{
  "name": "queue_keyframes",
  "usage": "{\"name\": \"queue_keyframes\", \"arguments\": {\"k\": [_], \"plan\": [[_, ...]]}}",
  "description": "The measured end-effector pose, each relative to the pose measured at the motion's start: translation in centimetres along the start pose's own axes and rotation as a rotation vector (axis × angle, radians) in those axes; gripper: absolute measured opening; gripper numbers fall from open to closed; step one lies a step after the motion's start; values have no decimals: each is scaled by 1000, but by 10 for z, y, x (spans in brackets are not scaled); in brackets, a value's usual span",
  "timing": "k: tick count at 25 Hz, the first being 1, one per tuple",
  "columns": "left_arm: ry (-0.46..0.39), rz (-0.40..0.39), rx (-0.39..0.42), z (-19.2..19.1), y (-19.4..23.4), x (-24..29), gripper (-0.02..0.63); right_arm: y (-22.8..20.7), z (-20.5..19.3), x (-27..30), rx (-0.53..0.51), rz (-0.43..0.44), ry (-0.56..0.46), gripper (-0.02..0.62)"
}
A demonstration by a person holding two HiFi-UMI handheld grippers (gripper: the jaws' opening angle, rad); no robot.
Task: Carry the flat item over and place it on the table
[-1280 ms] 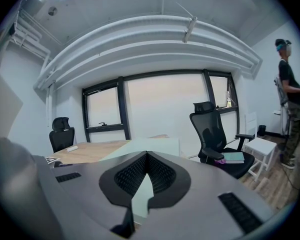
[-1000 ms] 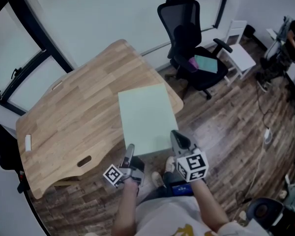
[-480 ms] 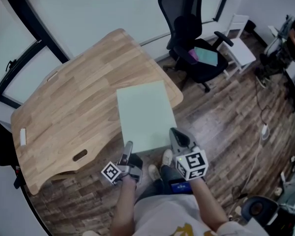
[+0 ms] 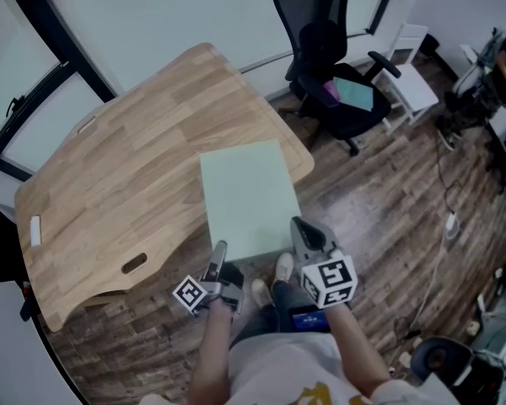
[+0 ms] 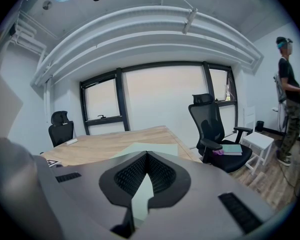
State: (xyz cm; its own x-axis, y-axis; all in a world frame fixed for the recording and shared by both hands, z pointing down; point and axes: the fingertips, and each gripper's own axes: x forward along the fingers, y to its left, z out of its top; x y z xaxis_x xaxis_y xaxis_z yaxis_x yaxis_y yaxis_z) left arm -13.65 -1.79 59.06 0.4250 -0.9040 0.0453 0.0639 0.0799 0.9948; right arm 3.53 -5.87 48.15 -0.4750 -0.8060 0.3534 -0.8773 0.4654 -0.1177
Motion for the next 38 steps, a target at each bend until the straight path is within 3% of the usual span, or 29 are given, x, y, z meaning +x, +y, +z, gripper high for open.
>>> {"name": "queue_keyframes", "arguments": {"k": [10,38], "plan": [[-12,0,-44,7,6,2,285,-2,-3,4,-5,-14,15,-2],[-24,6,-15,15,21,28,285,-8,-17,24,-8,-11,31,-3]]}}
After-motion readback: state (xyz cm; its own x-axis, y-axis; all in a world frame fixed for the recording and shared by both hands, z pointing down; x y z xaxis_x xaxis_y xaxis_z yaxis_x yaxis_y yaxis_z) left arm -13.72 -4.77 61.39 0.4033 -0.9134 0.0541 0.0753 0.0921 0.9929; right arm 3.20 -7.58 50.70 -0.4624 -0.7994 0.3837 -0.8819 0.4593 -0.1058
